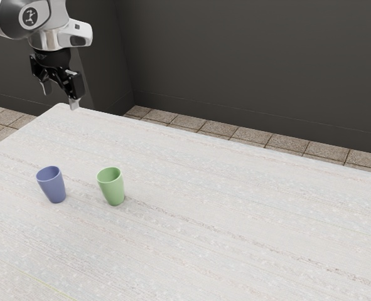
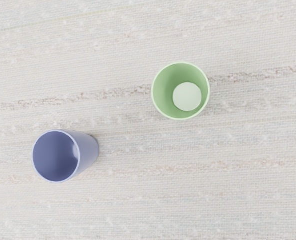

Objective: Place the left cup onto the right cup

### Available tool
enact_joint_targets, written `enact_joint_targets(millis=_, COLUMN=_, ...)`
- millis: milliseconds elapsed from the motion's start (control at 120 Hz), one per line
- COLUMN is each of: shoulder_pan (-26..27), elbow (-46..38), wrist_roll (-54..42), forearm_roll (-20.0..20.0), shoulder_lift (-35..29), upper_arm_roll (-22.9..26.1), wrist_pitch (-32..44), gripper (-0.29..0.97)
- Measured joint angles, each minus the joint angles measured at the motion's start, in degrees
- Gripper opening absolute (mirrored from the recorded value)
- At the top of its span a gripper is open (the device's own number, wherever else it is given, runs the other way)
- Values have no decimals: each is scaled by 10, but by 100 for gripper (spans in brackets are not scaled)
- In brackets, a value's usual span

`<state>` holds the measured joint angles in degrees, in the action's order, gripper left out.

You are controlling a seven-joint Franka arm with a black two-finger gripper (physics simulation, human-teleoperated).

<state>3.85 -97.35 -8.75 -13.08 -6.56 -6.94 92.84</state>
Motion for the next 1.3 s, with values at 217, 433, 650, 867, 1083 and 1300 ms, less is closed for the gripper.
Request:
enact_joint_targets(millis=217, shoulder_pan=-1, elbow=-5, wrist_roll=1, forearm_roll=-1, shoulder_lift=1, upper_arm_roll=-1, wrist_pitch=1, gripper=68)
enact_joint_targets(millis=433, shoulder_pan=-31, elbow=-10, wrist_roll=3, forearm_roll=0, shoulder_lift=2, upper_arm_roll=-2, wrist_pitch=1, gripper=68)
enact_joint_targets(millis=650, shoulder_pan=-41, elbow=-17, wrist_roll=5, forearm_roll=5, shoulder_lift=11, upper_arm_roll=-3, wrist_pitch=1, gripper=68)
enact_joint_targets(millis=867, shoulder_pan=-58, elbow=-20, wrist_roll=7, forearm_roll=12, shoulder_lift=47, upper_arm_roll=-3, wrist_pitch=9, gripper=68)
enact_joint_targets(millis=1083, shoulder_pan=-76, elbow=-46, wrist_roll=14, forearm_roll=55, shoulder_lift=64, upper_arm_roll=-4, wrist_pitch=33, gripper=68)
enact_joint_targets(millis=1300, shoulder_pan=-91, elbow=-93, wrist_roll=29, forearm_roll=89, shoulder_lift=66, upper_arm_roll=-6, wrist_pitch=46, gripper=68)
